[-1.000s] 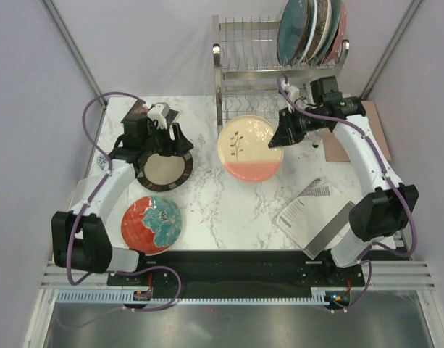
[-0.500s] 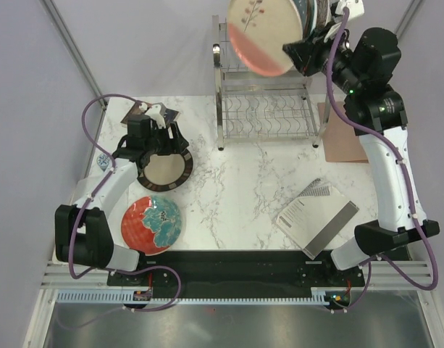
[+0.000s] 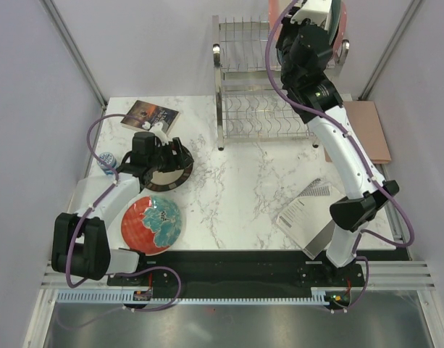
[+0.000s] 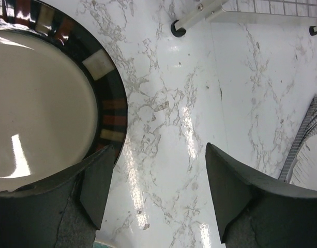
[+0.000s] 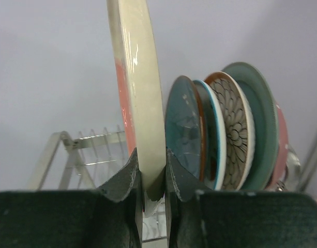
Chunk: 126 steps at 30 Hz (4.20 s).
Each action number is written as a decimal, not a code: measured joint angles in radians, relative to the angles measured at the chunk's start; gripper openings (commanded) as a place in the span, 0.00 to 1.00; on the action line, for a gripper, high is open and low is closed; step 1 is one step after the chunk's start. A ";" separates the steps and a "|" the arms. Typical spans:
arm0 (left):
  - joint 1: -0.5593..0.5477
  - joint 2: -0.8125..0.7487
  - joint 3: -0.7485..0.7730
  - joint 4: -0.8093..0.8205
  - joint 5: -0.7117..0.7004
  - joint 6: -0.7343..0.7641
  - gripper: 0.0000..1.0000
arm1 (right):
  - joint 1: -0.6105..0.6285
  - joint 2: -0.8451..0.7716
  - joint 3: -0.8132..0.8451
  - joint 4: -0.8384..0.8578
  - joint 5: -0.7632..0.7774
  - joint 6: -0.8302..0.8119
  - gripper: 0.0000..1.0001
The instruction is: Load the plates into the dish rack
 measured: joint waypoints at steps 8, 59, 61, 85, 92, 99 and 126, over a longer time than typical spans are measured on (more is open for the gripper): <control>-0.006 -0.009 -0.010 0.027 0.000 -0.020 0.78 | 0.013 0.103 0.125 -0.068 0.183 -0.087 0.00; -0.006 0.111 0.009 0.101 0.005 -0.038 0.79 | -0.063 0.272 0.132 -0.121 0.046 -0.101 0.54; -0.006 0.110 0.015 0.100 0.003 -0.037 0.79 | -0.057 0.240 0.087 -0.117 0.046 -0.109 0.55; 0.299 -0.132 0.122 -0.208 -0.083 0.092 0.85 | -0.011 -0.488 -0.819 -0.479 -0.894 -0.024 0.74; 0.311 -0.187 0.243 -0.240 -0.091 0.124 0.87 | 0.051 -0.076 -0.949 -0.327 -1.300 0.186 0.69; 0.311 -0.265 0.290 -0.302 -0.099 0.128 0.92 | 0.184 0.232 -0.855 -0.208 -1.410 0.351 0.72; 0.370 -0.364 0.108 -0.390 -0.061 0.066 0.85 | 0.386 0.530 -0.642 -0.002 -1.392 0.599 0.00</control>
